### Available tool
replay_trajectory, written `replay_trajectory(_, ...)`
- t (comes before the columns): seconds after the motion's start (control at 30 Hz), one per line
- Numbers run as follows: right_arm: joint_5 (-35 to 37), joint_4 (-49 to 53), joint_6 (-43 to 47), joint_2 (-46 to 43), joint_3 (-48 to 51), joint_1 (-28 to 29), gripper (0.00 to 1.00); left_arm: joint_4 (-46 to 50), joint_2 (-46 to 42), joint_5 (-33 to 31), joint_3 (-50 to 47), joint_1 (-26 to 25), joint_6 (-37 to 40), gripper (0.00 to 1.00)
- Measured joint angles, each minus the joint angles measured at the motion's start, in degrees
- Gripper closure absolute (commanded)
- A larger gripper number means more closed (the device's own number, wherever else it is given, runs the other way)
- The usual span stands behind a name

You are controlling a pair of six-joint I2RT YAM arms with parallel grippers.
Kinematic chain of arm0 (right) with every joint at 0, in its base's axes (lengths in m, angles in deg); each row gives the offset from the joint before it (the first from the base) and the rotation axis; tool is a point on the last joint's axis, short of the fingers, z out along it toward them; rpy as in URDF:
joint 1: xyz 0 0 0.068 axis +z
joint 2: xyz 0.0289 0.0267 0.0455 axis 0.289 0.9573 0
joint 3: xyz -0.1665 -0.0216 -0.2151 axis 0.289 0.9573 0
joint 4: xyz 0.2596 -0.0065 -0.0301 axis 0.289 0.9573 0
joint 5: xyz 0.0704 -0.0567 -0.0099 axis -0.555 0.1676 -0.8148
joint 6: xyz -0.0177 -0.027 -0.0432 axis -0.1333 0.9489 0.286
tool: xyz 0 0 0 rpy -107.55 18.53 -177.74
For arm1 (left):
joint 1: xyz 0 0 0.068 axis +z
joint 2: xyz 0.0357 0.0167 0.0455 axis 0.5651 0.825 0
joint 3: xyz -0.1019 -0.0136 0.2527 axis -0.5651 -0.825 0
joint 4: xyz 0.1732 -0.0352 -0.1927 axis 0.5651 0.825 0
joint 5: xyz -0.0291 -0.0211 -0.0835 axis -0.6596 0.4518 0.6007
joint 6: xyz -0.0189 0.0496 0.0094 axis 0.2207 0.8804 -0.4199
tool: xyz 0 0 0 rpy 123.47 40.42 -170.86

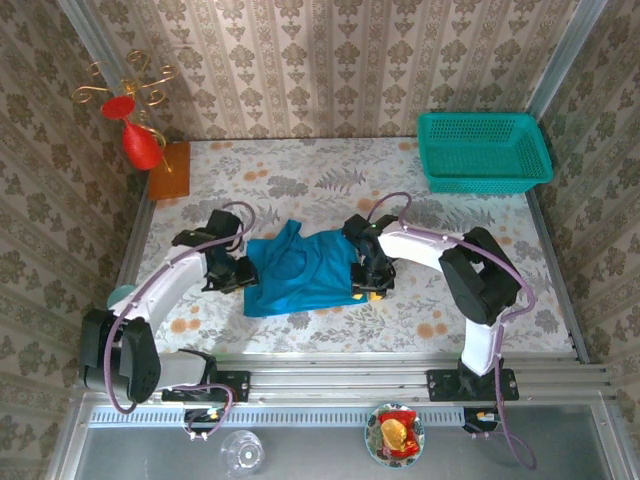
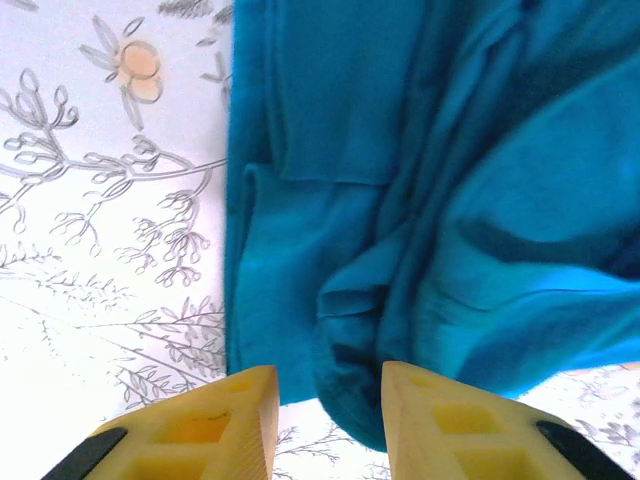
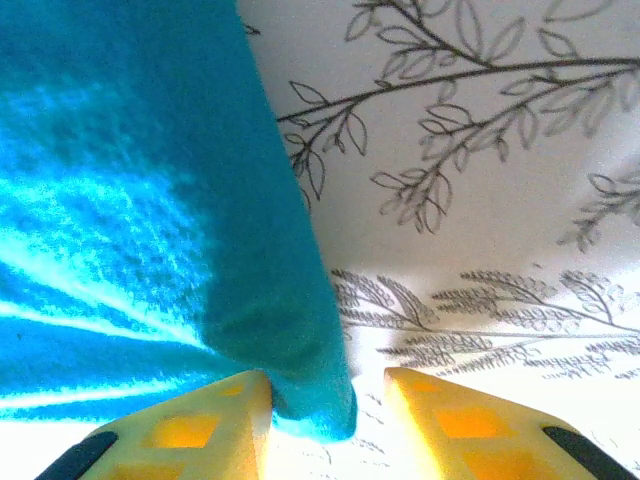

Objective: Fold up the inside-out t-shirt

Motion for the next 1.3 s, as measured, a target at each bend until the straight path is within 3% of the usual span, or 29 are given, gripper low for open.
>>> replay_trajectory(0.17,0.57,1.44,0.39,-0.66,-1.64,0.0,0.58,-0.2,0.92,3.98,0.44,-2.12,2.08,0.6)
replay_trajectory(0.33,1.18,2.78,2.14,1.18,-4.81,0.0,0.56,-1.18,5.84,6.08,0.9,-4.09,3.65,0.64)
replay_trajectory(0.5,1.4,3.02,3.39,4.02,-5.75,-0.02,0.57,-0.87,9.92,3.48,0.9,-5.07,4.17,0.91)
replay_trajectory(0.7,1.44,3.3,3.65,5.75,-5.73,-0.02,0.57,-0.15,8.72,-3.23,0.61,-4.39,2.95,1.0)
replay_trajectory(1.0,1.07,3.15,3.67,5.77,-5.31,-0.76,0.58,-4.11,7.8,-4.83,-7.02,-0.33,-0.96,0.97)
replay_trajectory(1.2,1.03,3.17,3.65,5.73,-5.25,-0.79,0.57,-6.01,9.55,-3.63,-8.0,0.37,-2.21,0.9)
replay_trajectory(1.3,1.09,3.37,3.65,5.44,-5.27,-0.76,0.57,-5.75,9.09,-4.13,-8.0,0.37,-2.43,0.81)
